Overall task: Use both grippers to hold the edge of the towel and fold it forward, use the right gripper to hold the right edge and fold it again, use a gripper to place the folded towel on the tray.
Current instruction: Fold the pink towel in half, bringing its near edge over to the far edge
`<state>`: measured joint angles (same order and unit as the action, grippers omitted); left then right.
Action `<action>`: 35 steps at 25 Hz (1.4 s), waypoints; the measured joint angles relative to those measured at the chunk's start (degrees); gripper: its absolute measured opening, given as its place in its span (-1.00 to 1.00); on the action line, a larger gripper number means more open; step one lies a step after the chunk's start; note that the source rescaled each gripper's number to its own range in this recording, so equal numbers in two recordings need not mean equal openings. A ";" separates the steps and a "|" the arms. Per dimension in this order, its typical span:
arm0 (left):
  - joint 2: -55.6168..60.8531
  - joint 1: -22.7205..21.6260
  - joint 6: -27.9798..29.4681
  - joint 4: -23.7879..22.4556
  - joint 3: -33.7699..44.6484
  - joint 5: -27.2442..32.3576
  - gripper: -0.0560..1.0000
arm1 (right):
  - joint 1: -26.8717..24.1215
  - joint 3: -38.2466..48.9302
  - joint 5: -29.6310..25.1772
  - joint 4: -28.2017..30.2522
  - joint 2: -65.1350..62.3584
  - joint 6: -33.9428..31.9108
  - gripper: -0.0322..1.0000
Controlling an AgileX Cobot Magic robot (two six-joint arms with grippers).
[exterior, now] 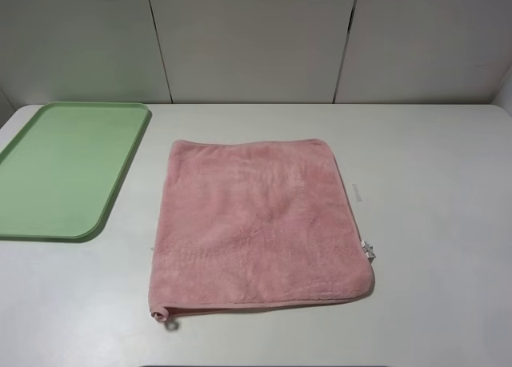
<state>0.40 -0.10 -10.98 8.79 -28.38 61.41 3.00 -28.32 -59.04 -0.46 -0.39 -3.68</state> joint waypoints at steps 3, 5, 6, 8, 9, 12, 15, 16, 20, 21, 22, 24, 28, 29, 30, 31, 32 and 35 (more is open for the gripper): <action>0.00 0.00 0.00 0.00 0.00 0.00 1.00 | 0.00 0.00 0.00 0.00 0.00 0.00 1.00; 0.00 0.00 0.00 0.00 0.00 0.00 1.00 | 0.00 0.00 0.00 0.00 0.00 0.00 1.00; 0.00 0.00 0.00 0.00 0.00 0.00 1.00 | 0.00 0.00 0.00 0.00 0.00 0.00 1.00; 0.00 0.00 0.00 0.00 0.00 0.00 1.00 | 0.00 0.00 0.00 0.00 0.00 0.00 1.00; 0.00 0.00 0.00 0.00 0.00 0.00 1.00 | 0.00 0.00 0.00 0.00 0.00 0.00 1.00; 0.00 0.00 0.00 0.00 0.00 0.00 1.00 | 0.00 0.00 0.00 0.00 0.00 0.00 1.00; 0.00 0.00 0.00 0.00 0.00 0.00 1.00 | 0.00 0.00 0.00 0.00 0.00 0.00 1.00; 0.00 0.00 0.00 0.00 0.00 0.00 1.00 | 0.00 0.00 0.00 0.00 0.00 0.00 1.00; 0.00 0.00 0.00 0.00 0.00 0.00 1.00 | 0.00 0.00 0.00 0.00 0.00 0.00 1.00; 0.00 0.00 0.00 0.00 0.00 0.00 1.00 | 0.00 0.00 0.00 0.00 0.00 0.00 1.00; 0.00 0.00 0.00 0.00 0.00 0.00 1.00 | 0.00 0.00 0.00 0.00 0.00 0.00 1.00; 0.00 0.00 0.00 0.00 0.00 0.00 1.00 | 0.00 0.00 0.00 0.00 0.00 0.00 1.00; 0.00 0.00 0.00 0.00 0.00 0.00 1.00 | 0.00 0.00 0.00 0.00 0.00 0.00 1.00; 0.00 0.00 0.00 0.00 0.00 0.00 1.00 | 0.00 0.00 0.00 0.00 0.00 0.00 1.00; 0.00 0.00 0.00 0.00 0.00 0.00 1.00 | 0.00 0.00 0.00 0.00 0.00 0.00 1.00; 0.00 0.00 0.00 0.00 0.00 0.00 1.00 | 0.00 0.00 0.00 0.00 0.00 0.00 1.00; 0.00 0.00 0.00 0.00 0.00 0.00 1.00 | 0.00 0.00 0.00 0.00 0.00 0.00 1.00; 0.00 0.00 0.00 0.00 0.00 0.00 1.00 | 0.00 0.00 0.00 -0.13 0.00 0.00 1.00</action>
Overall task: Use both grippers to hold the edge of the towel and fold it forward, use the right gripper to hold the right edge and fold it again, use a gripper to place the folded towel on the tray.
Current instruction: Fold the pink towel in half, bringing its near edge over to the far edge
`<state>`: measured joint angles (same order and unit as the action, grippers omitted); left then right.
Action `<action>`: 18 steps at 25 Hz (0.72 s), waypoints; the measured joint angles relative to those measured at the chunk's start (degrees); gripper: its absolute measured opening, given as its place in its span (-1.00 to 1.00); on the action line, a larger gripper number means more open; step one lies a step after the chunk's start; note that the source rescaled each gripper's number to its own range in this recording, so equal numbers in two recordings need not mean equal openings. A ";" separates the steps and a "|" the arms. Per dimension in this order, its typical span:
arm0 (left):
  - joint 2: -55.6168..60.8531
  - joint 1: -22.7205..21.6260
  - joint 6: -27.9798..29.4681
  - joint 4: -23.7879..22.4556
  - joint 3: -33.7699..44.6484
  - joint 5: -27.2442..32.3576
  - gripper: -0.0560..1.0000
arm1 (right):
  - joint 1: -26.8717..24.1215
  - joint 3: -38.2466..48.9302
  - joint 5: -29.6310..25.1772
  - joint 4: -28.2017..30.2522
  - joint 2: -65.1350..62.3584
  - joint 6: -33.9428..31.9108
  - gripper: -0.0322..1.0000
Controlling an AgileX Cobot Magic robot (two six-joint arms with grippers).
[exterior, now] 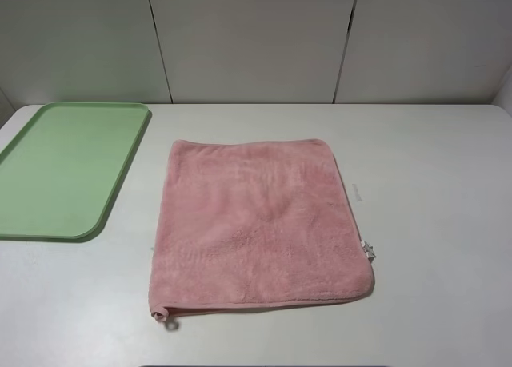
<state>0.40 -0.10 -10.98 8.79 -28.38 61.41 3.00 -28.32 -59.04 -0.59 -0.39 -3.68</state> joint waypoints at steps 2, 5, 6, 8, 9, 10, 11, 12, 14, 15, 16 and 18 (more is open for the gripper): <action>0.00 0.00 0.00 0.00 0.00 0.00 1.00 | 0.00 0.00 0.00 -0.07 0.00 0.00 1.00; 0.00 0.00 0.00 0.00 0.00 0.00 1.00 | 0.00 0.00 0.00 -0.07 0.00 0.00 1.00; 0.00 0.00 0.00 0.00 0.00 0.00 1.00 | 0.00 0.00 0.00 -0.12 0.00 0.00 1.00; 0.00 0.00 0.00 0.00 0.00 0.00 1.00 | 0.00 0.00 0.00 -0.12 0.13 0.00 1.00; 0.00 0.00 0.00 0.00 0.00 0.00 1.00 | 0.00 0.00 0.00 -0.12 0.65 0.00 1.00; 0.00 0.00 0.00 0.00 0.00 0.00 1.00 | 0.00 0.00 0.00 -0.12 1.26 0.00 1.00; 0.00 0.00 0.00 0.05 0.00 0.00 1.00 | 0.00 0.00 0.00 -0.27 2.16 0.00 1.00; 0.00 0.00 0.00 0.05 0.00 0.00 1.00 | 0.00 0.00 0.03 -0.34 3.21 0.06 1.00; 0.00 0.00 -0.05 0.06 0.00 0.00 1.00 | 0.00 0.00 0.03 -0.53 5.56 0.84 1.00; 0.00 0.00 -0.05 0.11 0.00 0.00 1.00 | 0.00 -0.20 0.03 -0.64 7.10 1.57 1.00; 0.00 0.00 -0.05 0.11 -0.14 0.00 1.00 | 0.00 -0.68 0.03 -0.76 8.80 2.49 1.00; -0.64 0.00 -0.05 0.11 -1.36 0.13 1.00 | 0.00 -1.82 0.30 -0.88 12.24 5.03 1.00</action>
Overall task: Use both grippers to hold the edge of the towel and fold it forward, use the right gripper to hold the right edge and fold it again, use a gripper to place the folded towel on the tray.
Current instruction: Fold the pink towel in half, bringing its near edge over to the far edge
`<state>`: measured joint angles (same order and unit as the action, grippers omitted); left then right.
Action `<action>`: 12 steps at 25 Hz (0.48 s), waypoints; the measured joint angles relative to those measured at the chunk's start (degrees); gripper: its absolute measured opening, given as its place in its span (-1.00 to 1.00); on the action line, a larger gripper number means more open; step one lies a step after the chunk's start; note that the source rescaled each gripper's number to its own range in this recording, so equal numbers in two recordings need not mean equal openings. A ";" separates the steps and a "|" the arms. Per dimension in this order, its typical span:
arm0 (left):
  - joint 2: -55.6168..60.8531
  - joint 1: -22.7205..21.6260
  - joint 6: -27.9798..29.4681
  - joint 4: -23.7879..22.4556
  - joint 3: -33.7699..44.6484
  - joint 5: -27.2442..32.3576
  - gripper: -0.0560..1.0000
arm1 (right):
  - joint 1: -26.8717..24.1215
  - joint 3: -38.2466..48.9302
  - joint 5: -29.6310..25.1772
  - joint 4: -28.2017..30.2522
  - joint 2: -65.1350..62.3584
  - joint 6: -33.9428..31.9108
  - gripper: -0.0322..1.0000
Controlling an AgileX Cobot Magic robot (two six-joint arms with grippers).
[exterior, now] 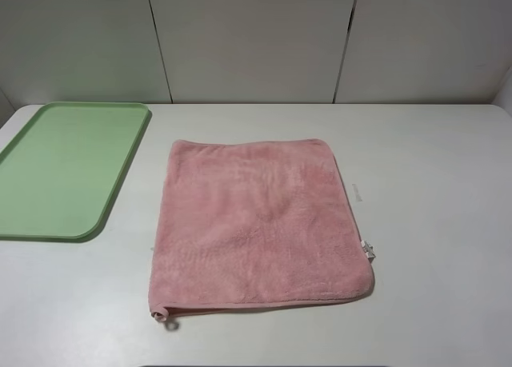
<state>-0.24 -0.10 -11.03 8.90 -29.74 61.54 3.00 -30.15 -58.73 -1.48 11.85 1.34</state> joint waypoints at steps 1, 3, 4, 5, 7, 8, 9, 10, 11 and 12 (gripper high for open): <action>-1.25 0.00 -0.05 0.01 -1.03 0.00 1.00 | 0.00 -0.71 0.46 -0.10 1.90 0.92 1.00; -4.94 0.00 -0.05 0.06 -3.41 0.04 1.00 | 0.16 -2.24 1.80 -0.20 5.14 2.37 1.00; -7.37 0.00 -0.20 0.06 -4.51 0.04 1.00 | 0.52 -3.05 2.58 -0.27 6.70 2.69 1.00; -10.01 0.00 -0.49 0.06 -5.86 0.04 1.00 | 1.11 -3.85 3.38 -0.34 8.20 2.92 1.00; -15.22 0.00 -2.06 0.06 -8.41 0.04 1.00 | 2.63 -5.03 4.90 -0.44 10.93 3.35 1.00; -18.11 0.00 -3.07 0.06 -9.73 0.04 1.00 | 3.28 -5.52 5.73 -0.44 12.48 3.57 1.00; -21.05 0.00 -4.24 0.06 -10.98 0.04 1.00 | 4.09 -5.93 6.44 -0.44 14.06 4.06 1.00; -23.42 0.13 -5.58 0.11 -12.19 0.04 1.00 | 4.90 -6.21 7.10 -0.44 15.42 4.69 1.00; -26.07 0.67 -6.59 0.11 -13.12 0.04 1.00 | 5.63 -6.48 7.82 -0.44 17.18 5.45 1.00; -28.49 1.79 -7.21 0.16 -14.14 0.04 1.00 | 6.58 -6.70 8.61 -0.47 18.99 6.33 1.00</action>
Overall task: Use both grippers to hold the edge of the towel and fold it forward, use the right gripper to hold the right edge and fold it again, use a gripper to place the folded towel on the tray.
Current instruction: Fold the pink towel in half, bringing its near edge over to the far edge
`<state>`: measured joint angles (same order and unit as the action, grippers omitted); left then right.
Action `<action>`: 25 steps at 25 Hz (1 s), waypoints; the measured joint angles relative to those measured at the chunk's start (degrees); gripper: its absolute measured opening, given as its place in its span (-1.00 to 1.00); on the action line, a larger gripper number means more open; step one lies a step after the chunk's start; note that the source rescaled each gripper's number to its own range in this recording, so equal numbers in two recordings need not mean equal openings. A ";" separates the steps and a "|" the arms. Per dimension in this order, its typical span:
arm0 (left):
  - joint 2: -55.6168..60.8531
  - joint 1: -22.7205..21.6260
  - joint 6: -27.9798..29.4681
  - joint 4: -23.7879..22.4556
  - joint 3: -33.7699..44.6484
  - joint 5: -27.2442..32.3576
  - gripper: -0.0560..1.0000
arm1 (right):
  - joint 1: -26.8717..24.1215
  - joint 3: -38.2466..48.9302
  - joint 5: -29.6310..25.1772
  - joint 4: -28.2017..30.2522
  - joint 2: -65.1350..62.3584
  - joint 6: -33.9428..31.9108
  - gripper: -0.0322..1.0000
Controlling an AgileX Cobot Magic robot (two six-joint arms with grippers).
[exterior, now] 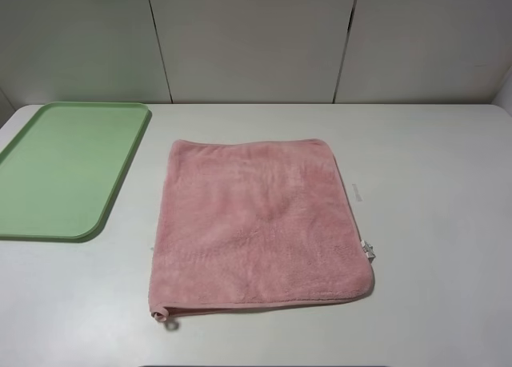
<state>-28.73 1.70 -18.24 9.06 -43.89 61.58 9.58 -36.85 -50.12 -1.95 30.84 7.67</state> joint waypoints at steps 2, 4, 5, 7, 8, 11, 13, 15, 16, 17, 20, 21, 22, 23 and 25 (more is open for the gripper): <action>-4.05 2.64 -0.98 0.12 -1.55 -0.05 1.00 | 2.03 -0.12 0.78 0.00 3.38 2.23 1.00; -8.00 6.18 -2.27 0.01 -2.49 -0.18 1.00 | 3.97 -0.12 1.48 0.00 7.10 4.31 1.00; -9.47 8.11 -3.18 0.00 -2.70 -0.31 1.00 | 5.05 -0.12 1.50 0.00 8.62 5.39 1.00; -12.88 11.63 -4.92 -0.05 -2.83 -0.52 0.99 | 7.08 -0.12 1.56 0.00 12.16 7.24 1.00; -14.53 13.47 -5.51 -0.05 -2.83 -0.52 0.99 | 8.23 -0.12 1.62 0.00 13.57 8.36 1.00; -19.08 18.48 -7.27 -0.05 -2.83 -0.82 0.99 | 11.66 -0.12 1.98 0.00 18.19 12.00 1.00; -21.89 21.45 -8.68 -0.05 -2.83 -1.76 0.98 | 14.41 -0.12 3.19 0.00 20.48 14.16 1.00; -24.80 24.22 -10.39 -0.11 -2.83 -2.27 0.99 | 16.90 -0.12 4.74 0.00 22.45 15.96 1.00; -25.96 25.25 -11.27 -0.23 -2.83 -2.55 0.99 | 18.16 -0.12 5.38 0.00 23.48 16.79 1.00; -27.26 26.46 -11.97 -0.48 -2.83 -2.90 0.99 | 19.12 -0.12 6.09 0.00 24.46 17.68 1.00; -30.53 29.89 -13.49 -2.41 -2.83 -4.20 0.98 | 22.15 -0.12 7.02 0.00 27.29 20.15 1.00; -31.66 31.14 -13.86 -3.56 -2.83 -4.52 0.98 | 22.94 -0.12 7.53 0.00 28.31 21.06 1.00; -32.79 32.47 -14.13 -4.93 -2.83 -4.77 0.98 | 23.82 -0.12 8.19 0.00 29.35 21.81 1.00; -33.78 33.86 -14.40 -6.05 -2.83 -4.82 0.98 | 24.64 -0.12 8.86 0.00 30.21 22.79 1.00; -36.07 36.46 -14.60 -8.37 -2.83 -4.82 0.97 | 26.01 -0.12 10.75 0.00 32.36 24.04 1.00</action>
<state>-64.80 38.16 -32.85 0.69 -46.71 56.76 35.59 -36.97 -39.37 -1.95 63.20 31.71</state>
